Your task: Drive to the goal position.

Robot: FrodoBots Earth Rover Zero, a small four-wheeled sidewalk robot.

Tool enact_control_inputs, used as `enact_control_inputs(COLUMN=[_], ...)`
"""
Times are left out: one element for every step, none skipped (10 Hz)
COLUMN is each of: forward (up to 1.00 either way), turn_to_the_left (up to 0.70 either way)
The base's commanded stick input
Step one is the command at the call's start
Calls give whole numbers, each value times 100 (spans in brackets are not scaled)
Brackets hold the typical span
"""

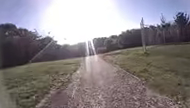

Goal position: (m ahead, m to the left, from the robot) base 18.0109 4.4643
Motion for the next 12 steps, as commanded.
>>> enact_control_inputs(forward=[100, 100, 100, 100, 100, 100, 100, 100, 100, 100, 100, 100], turn_to_the_left=[0, 0, 0, 0, 0, 0, 0, 0, 0, 0, 8, 15])
